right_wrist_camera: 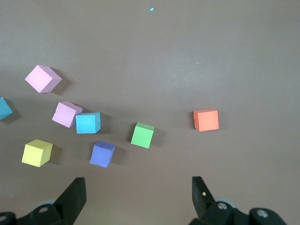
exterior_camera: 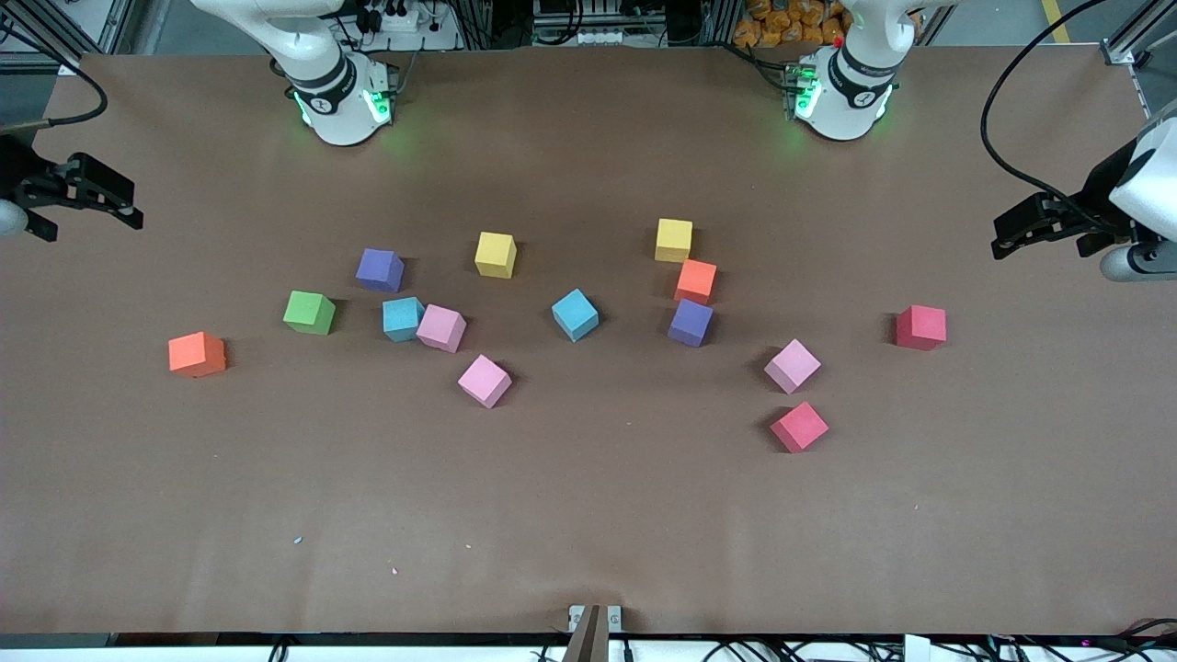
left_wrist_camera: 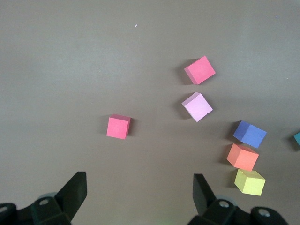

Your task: Arrange 11 blocks into digit 3

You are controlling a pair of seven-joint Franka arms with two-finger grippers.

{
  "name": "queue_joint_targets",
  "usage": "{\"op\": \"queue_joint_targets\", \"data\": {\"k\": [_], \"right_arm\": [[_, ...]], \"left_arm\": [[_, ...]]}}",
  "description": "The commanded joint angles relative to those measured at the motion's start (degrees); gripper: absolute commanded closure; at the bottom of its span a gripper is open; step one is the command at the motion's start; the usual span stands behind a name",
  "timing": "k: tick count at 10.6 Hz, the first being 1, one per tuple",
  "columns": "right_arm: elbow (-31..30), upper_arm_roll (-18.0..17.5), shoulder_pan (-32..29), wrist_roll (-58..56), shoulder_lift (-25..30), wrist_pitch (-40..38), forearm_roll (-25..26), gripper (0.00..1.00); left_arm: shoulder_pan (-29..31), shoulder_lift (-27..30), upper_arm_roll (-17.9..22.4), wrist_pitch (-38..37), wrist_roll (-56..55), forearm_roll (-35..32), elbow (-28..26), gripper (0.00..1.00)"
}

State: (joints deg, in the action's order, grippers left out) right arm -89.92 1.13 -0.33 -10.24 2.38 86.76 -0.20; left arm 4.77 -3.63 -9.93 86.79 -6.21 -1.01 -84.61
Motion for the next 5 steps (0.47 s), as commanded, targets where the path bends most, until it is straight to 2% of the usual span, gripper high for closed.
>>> {"op": "queue_joint_targets", "data": {"k": [1,5], "right_arm": [[1.15,-0.51,-0.64,-0.57,-0.62,-0.53,0.03,0.0],[1.15,-0.51,-0.64,-0.66,-0.71,-0.53,0.03,0.0]], "left_arm": [[0.32,0.82,-0.26,-0.39,0.32,-0.83,-0.12,0.0],[-0.29,0.38,-0.79,-1.26,1.46,-2.68,-1.25,0.0]]}}
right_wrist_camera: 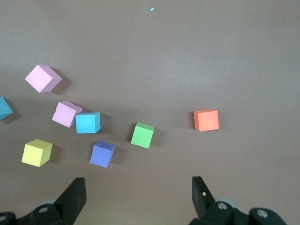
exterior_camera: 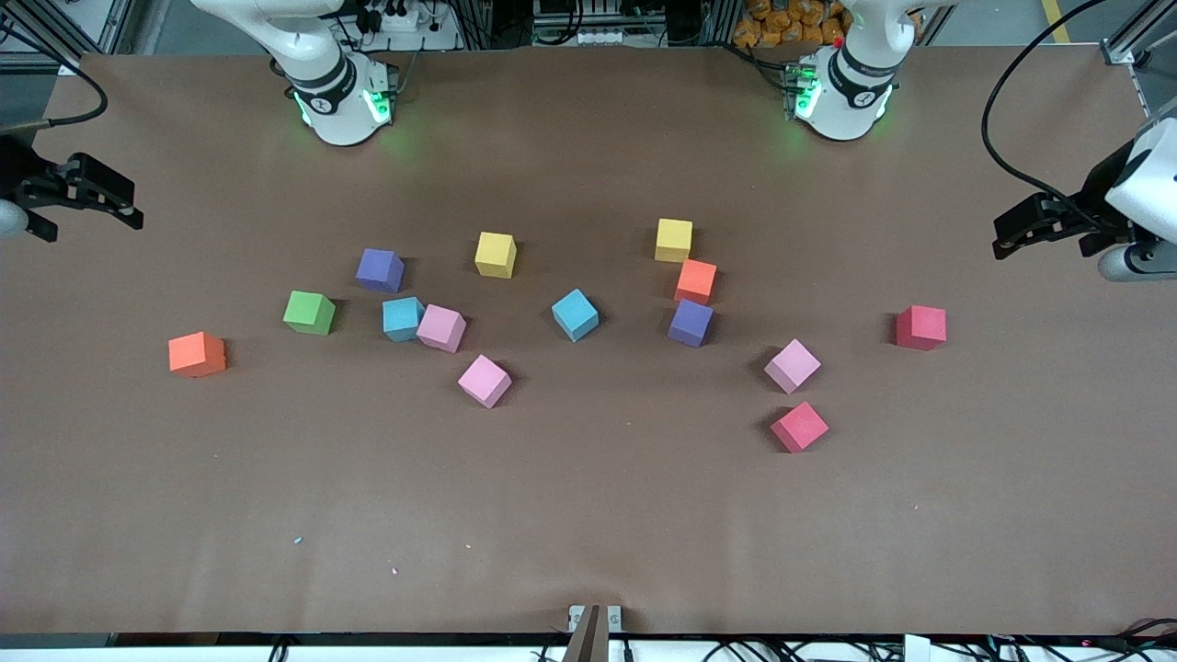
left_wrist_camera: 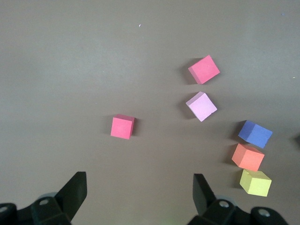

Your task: Arrange 11 blocks into digit 3

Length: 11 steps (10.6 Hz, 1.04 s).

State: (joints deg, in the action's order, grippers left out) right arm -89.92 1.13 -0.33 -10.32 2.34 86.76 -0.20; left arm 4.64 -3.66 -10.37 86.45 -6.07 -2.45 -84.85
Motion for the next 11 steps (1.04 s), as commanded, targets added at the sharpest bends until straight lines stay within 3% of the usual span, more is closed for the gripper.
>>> {"op": "queue_joint_targets", "data": {"k": [1,3,6,11], "right_arm": [[1.15,-0.51,-0.64,-0.58,-0.67,-0.53,0.03,0.0],[1.24,-0.51,-0.55,-0.66,-0.84,-0.53,0.03,0.0],[1.07,-0.68,0.41,-0.49,-3.38,-0.89,0.03,0.0],[-0.07,-0.77,8.4,-0.31,-10.76,1.48,-1.72,0.0]], "left_arm": [[-0.59,0.41,-1.14,-1.97,0.72,-0.46,-1.89,0.0],[-0.68,0.24,-5.34,-1.46,-0.08,0.95,-5.31,0.0],[-0.59,0.59,-11.58,7.3,-2.95,3.68,-14.53,0.0],[-0.77,-0.73,-21.43,17.15,-13.15,3.68,-23.77,0.0]]}}
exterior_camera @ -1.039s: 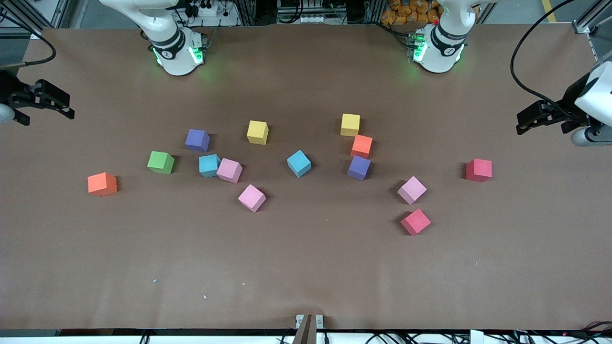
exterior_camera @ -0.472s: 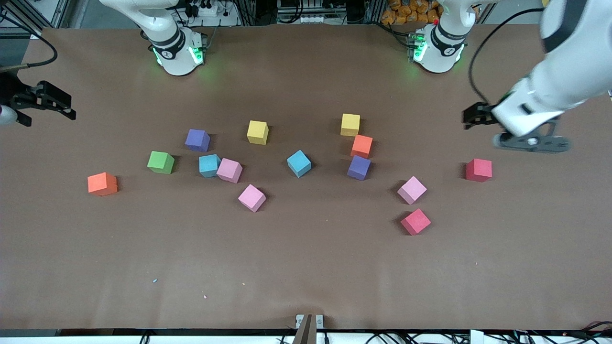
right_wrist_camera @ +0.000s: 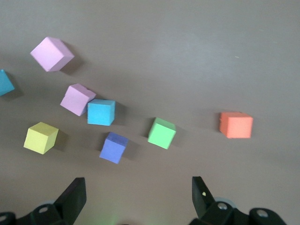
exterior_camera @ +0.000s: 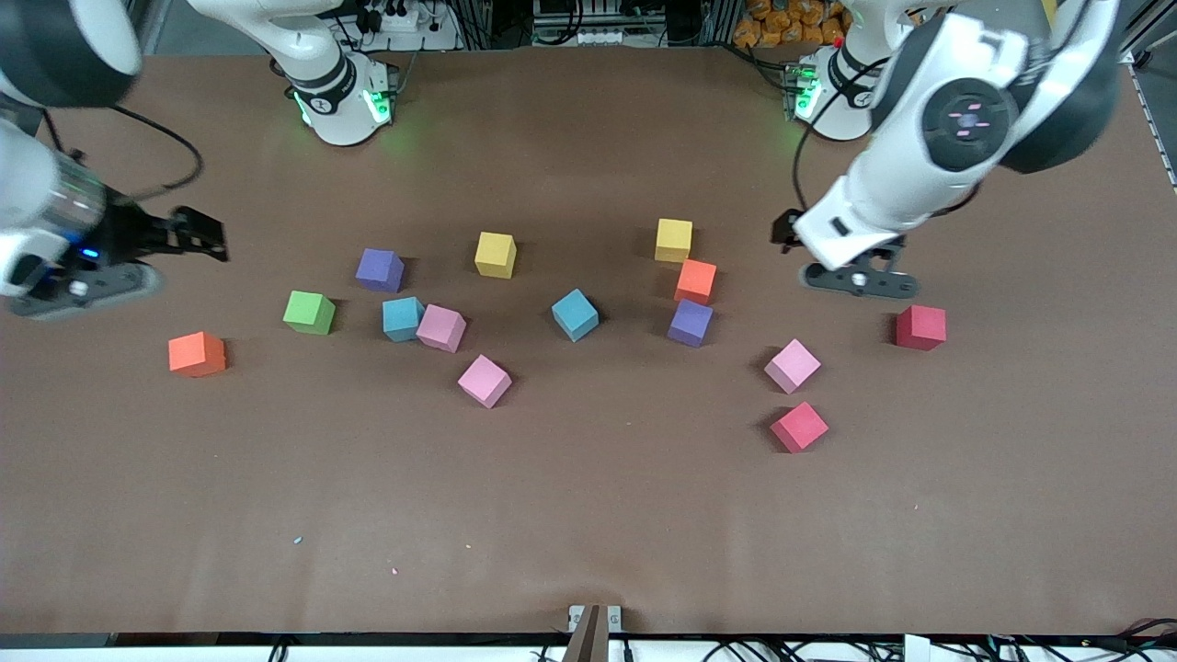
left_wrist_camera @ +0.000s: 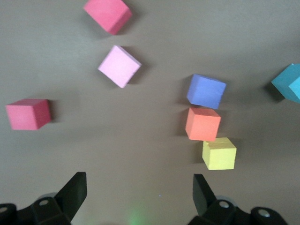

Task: Arrange 11 blocks into digit 3
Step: 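Reach the right gripper to the pink cube while the left gripper reaches yellow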

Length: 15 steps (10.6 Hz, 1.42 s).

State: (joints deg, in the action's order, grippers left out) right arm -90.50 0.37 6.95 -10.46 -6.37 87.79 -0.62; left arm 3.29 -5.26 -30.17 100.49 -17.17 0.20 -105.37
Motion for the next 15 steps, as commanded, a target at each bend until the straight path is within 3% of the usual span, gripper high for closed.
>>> {"op": "queue_joint_targets", "data": {"k": [1,3,9,12,15], "right_arm": [[0.5,0.07,3.23,-0.26,-3.28,1.07,-2.35,0.0],[-1.16,0.07,8.06,-0.53,-4.52,2.82,-2.37,0.0],[-14.0,-0.02,16.42,-11.13,-4.17,16.61,-2.45,0.0],[-22.24,-0.02,18.8,-17.63,-3.65,27.13,-2.45,0.0],[-26.2,0.07,19.59,-24.77,-4.7,35.49,-2.28,0.0]], "left_arm": [[0.58,-0.53,-2.95,3.66,-5.04,1.03,-3.53,0.0],[-1.0,-3.08,-3.84,5.15,-9.96,0.41,-3.44,0.0],[-6.18,-6.86,-3.84,6.56,-18.85,-1.24,-5.02,0.0],[-8.73,-7.4,-3.84,12.43,-21.14,-2.05,-9.75,0.0],[-11.02,-7.31,-4.02,17.62,-22.64,-2.05,-14.59,0.0]]}}
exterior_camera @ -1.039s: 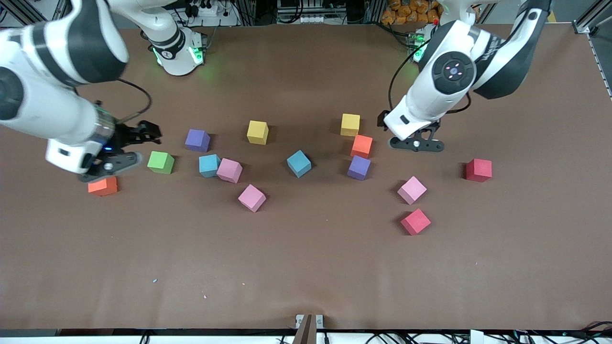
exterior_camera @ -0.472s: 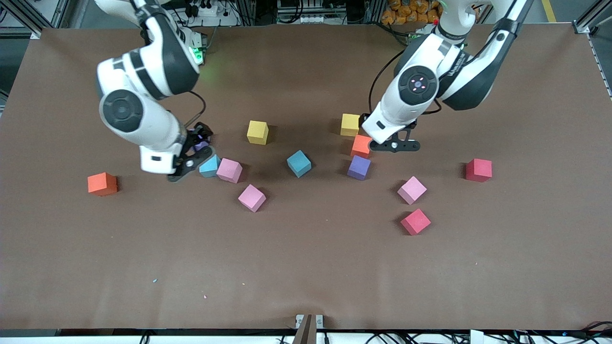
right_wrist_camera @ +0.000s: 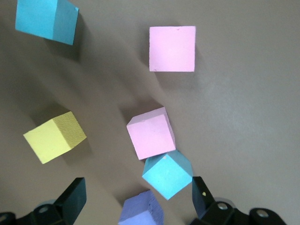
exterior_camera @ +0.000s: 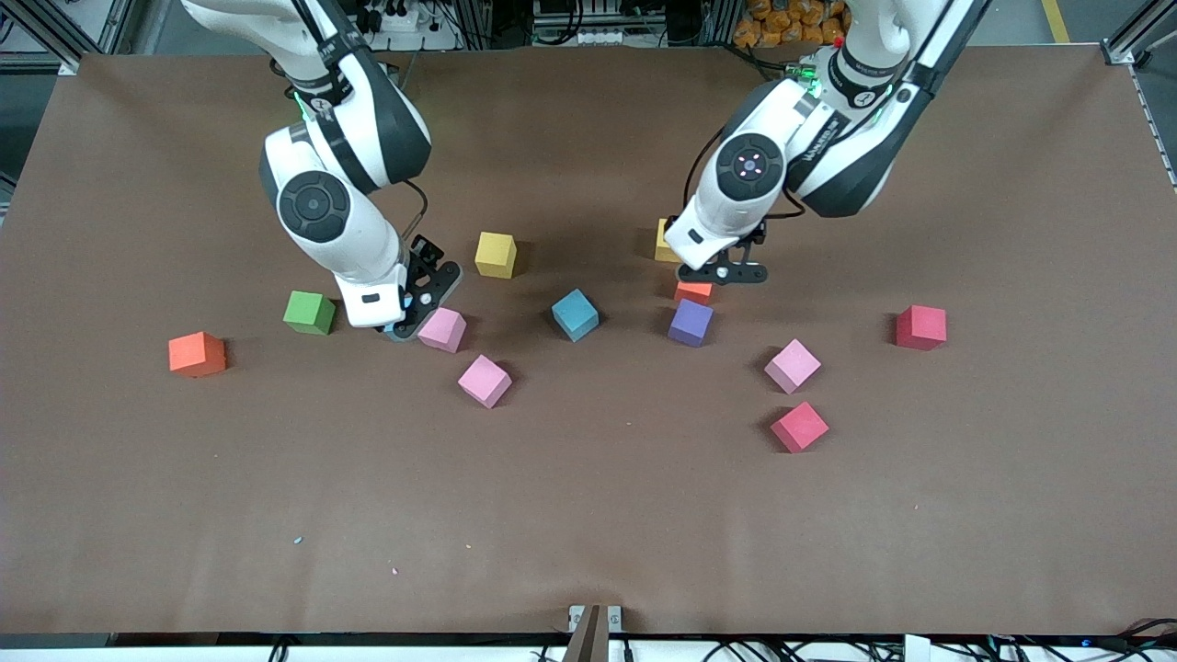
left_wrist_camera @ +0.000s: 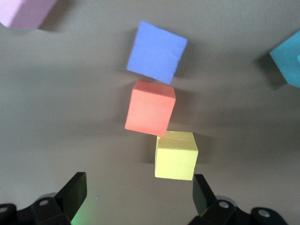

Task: Arrange 11 blocks into digit 3
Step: 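Reach the right gripper to the pink cube while the left gripper reaches yellow, then grasp the pink cube with the right gripper while the left gripper grasps yellow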

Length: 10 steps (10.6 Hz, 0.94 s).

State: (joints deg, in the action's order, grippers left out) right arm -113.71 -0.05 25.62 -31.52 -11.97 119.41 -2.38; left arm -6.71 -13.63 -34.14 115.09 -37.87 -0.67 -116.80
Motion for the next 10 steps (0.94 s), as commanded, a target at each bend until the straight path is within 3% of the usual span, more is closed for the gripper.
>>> {"op": "queue_joint_targets", "data": {"k": [1,4,6,10], "right_arm": [[-4.31,0.41,1.01,-6.51,0.55,6.86,-0.52,0.0],[-5.11,0.41,1.28,-9.34,-2.34,11.0,-0.17,0.0],[-9.22,0.49,1.81,-10.93,-3.49,19.06,-0.08,0.0],[-9.51,0.41,1.72,-10.85,-7.62,20.6,-0.08,0.0]], "left_arm": [[-1.19,0.89,-0.05,5.56,-3.07,-1.18,-5.17,0.0],[-2.51,0.02,-0.05,14.17,-5.28,-1.09,-10.54,0.0],[-4.96,-2.7,-0.05,18.05,-8.43,-1.18,-10.64,0.0],[-7.0,-6.48,0.04,20.44,-8.62,-6.43,-10.73,0.0]]}}
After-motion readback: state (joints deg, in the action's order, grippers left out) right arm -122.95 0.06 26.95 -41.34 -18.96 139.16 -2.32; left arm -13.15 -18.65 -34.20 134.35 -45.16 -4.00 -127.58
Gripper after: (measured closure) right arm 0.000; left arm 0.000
